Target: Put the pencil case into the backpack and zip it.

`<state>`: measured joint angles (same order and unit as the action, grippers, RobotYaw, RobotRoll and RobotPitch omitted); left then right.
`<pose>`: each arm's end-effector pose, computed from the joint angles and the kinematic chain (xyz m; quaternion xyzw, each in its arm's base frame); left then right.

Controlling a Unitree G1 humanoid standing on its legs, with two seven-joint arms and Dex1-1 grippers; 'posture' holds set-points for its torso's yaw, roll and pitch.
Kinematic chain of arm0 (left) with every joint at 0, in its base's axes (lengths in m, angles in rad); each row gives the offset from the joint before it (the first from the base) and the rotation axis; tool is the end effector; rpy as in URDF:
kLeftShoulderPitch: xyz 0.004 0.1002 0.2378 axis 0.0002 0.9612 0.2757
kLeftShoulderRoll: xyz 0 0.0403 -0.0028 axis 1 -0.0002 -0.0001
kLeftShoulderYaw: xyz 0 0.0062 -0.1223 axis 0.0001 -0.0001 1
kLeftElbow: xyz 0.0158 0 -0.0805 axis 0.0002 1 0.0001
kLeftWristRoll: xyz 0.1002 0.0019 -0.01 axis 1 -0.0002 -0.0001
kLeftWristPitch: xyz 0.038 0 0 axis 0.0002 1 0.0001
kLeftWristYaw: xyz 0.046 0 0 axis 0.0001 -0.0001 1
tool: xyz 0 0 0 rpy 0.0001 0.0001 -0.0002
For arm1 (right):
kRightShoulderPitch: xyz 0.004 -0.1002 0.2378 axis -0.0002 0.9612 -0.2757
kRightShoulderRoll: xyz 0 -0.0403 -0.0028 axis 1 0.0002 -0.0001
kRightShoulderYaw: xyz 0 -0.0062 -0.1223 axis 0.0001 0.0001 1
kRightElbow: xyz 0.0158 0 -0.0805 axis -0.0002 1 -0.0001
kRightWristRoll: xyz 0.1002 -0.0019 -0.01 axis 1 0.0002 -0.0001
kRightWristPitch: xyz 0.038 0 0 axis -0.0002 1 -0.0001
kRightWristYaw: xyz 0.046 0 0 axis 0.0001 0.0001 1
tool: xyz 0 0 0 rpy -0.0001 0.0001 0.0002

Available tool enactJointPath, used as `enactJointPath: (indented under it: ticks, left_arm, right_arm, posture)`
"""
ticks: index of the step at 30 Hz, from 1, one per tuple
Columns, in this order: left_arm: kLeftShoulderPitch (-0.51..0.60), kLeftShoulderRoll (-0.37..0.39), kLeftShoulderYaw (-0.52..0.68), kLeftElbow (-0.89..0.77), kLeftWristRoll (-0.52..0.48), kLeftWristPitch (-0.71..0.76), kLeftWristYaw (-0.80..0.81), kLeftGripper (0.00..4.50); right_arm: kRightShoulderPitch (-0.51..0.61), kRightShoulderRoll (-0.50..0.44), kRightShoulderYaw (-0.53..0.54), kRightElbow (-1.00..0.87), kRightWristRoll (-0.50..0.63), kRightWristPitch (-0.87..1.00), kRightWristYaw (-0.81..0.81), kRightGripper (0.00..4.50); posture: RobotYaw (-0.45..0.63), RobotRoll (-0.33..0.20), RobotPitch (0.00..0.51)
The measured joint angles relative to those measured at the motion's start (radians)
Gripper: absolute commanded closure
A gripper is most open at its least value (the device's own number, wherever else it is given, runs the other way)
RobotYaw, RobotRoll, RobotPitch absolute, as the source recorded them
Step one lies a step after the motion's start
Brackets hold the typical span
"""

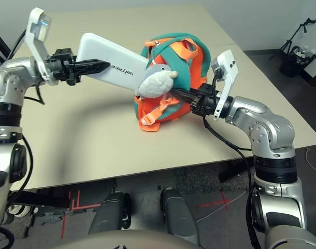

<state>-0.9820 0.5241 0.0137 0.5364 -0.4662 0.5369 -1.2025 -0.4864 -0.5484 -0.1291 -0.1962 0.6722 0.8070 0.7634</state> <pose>0.3589 0.2256 0.2184 -0.0222 0.0197 -0.5648 0.8247 0.2697 -0.2263 0.1751 0.0423 0.0425 0.4620 0.8849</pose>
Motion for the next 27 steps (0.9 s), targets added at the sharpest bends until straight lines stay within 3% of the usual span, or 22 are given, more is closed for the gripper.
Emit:
enactJointPath:
  ticks: [14,19,23,27]
  left_arm:
    - [-0.025,-0.213,-0.017,0.069,0.079,-0.114,0.118,3.17]
    - [-0.016,-0.230,-0.024,0.060,0.087,-0.103,0.136,1.37]
    - [-0.008,-0.189,-0.022,0.022,0.081,-0.037,0.135,0.00]
    - [0.002,-0.128,0.026,-0.051,0.043,0.032,0.134,0.00]
  right_arm:
    - [-0.003,-0.001,0.002,0.004,-0.018,-0.015,0.006,4.40]
    - [-0.003,-0.001,0.002,0.004,-0.019,-0.015,0.005,4.40]
    - [-0.003,-0.001,0.003,0.004,-0.021,-0.016,0.005,4.40]
    - [-0.003,-0.001,0.007,0.005,-0.028,-0.018,0.006,4.40]
  posture:
    - [-0.11,0.000,0.071]
    - [-0.11,0.000,0.076]
    - [-0.10,0.000,0.078]
    - [-0.09,0.000,0.072]
